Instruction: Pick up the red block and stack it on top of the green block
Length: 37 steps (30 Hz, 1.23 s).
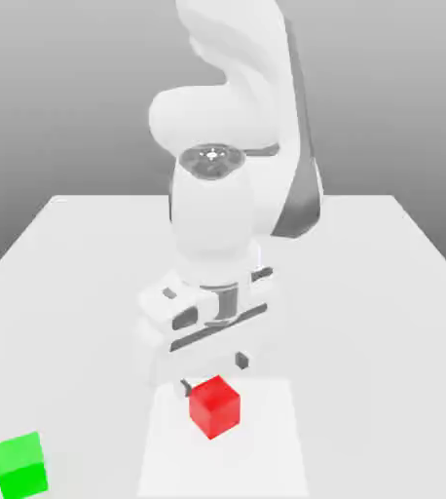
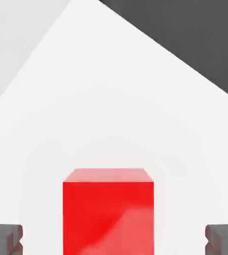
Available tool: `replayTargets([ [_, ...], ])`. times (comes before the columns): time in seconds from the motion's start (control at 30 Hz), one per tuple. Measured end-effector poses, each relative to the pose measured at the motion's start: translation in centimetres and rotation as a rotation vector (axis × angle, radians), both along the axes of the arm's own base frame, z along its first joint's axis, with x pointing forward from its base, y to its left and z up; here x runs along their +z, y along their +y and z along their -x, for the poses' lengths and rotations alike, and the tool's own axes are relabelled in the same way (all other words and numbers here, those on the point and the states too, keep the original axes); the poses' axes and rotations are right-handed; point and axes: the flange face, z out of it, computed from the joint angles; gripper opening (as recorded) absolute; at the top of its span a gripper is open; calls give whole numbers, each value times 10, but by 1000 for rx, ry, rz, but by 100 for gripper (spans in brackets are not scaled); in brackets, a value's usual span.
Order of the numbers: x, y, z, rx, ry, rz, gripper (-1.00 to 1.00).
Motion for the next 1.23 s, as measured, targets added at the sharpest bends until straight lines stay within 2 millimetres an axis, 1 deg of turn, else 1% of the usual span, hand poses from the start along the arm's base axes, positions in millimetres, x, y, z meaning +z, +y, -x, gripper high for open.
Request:
replayTargets([
  [0.03, -10, 0, 1, 0, 1, 0, 0],
  [0.07, -19, 0, 2, -1, 2, -1, -100],
  [0.23, -20, 0, 2, -1, 4, -1, -100],
  [0.27, -24, 0, 3, -1, 4, -1, -100],
  [0.3, -22, 0, 2, -1, 4, -2, -100],
  [0.37, -7, 0, 1, 1, 3, 0, -100],
  [0.5, 30, 0, 2, -2, 3, -2, -100],
  [0.53, 36, -9, -2, -40, 4, -1, -100],
  [0.57, 41, -21, -9, -101, 5, 0, -100],
  [0.73, 56, -98, -49, -467, 6, 4, -100],
  [0.83, 65, -149, -67, -689, 5, 2, -100],
  [0.93, 74, -206, -78, -916, 4, -2, -100],
  [0.97, 71, -219, -80, -964, 3, -4, -100],
  [1.0, 62, -225, -81, -988, 2, -5, -100],
  [1.07, 36, -230, -81, -1006, 2, -5, -100],
  [1.1, 22, -231, -81, -1009, 2, -4, 100],
  [1.23, 22, -231, -81, -1009, 2, -4, 100],
])
